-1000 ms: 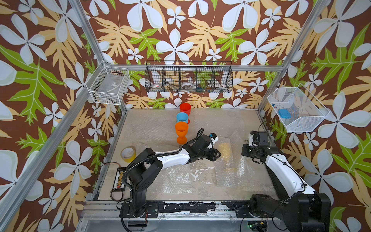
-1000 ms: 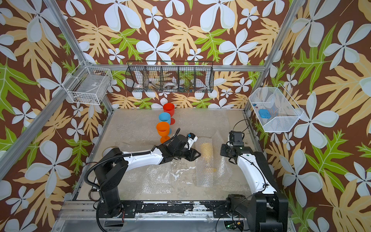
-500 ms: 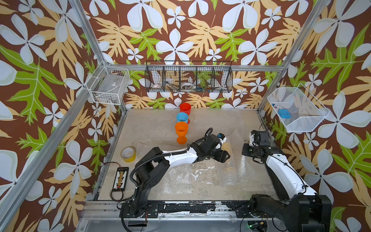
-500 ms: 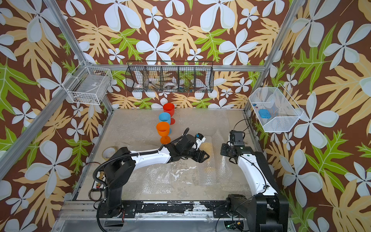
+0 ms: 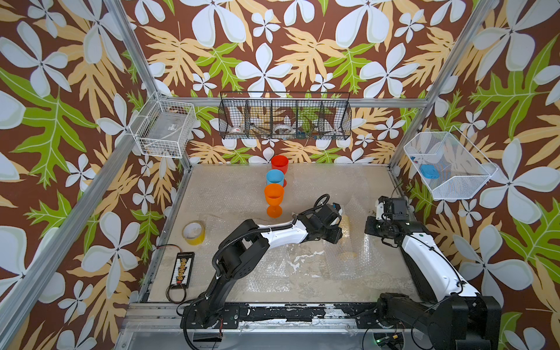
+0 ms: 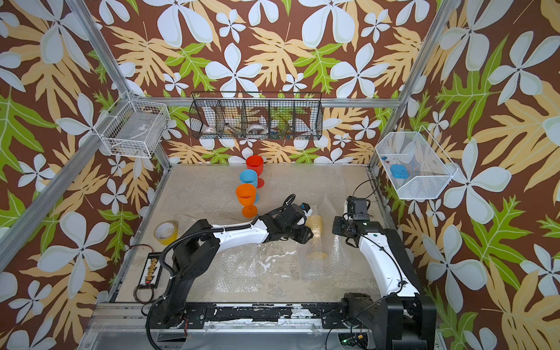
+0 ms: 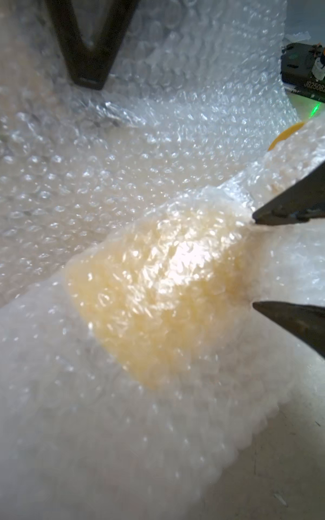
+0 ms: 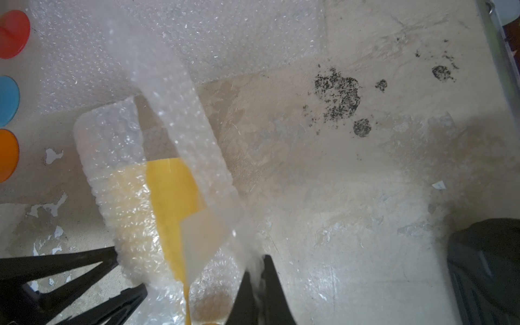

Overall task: Unpack wine glasses from bubble wrap
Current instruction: Unwrap the bubble wrap at the center of the board.

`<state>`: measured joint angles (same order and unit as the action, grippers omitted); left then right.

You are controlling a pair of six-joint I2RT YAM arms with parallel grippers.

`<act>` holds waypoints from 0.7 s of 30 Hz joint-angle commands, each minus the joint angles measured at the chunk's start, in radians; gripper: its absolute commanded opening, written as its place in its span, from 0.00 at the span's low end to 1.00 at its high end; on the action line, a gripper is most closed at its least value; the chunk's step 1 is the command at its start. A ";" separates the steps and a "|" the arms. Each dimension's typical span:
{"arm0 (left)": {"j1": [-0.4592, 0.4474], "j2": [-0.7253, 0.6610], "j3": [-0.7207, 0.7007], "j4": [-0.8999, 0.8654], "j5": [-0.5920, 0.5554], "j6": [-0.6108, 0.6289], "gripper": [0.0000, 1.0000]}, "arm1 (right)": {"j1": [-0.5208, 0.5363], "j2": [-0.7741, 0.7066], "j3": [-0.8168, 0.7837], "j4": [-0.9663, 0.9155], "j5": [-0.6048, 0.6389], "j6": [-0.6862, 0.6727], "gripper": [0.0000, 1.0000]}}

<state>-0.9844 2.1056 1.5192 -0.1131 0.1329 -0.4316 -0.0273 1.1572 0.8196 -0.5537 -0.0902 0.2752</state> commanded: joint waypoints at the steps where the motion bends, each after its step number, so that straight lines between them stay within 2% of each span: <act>1: -0.002 -0.020 -0.025 0.006 -0.007 0.010 0.29 | 0.001 -0.002 -0.004 0.006 -0.001 -0.008 0.07; 5: 0.001 -0.070 -0.088 0.040 -0.013 0.010 0.13 | 0.000 0.002 -0.006 0.008 0.000 -0.008 0.07; 11: 0.019 -0.147 -0.187 0.083 -0.016 0.007 0.00 | 0.000 0.001 -0.014 0.009 0.000 -0.005 0.07; 21: 0.066 -0.248 -0.322 0.104 -0.033 0.012 0.00 | 0.001 0.005 -0.026 0.011 0.006 -0.003 0.09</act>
<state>-0.9264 1.8812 1.2160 -0.0357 0.1165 -0.4316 -0.0269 1.1580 0.7948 -0.5495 -0.0975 0.2756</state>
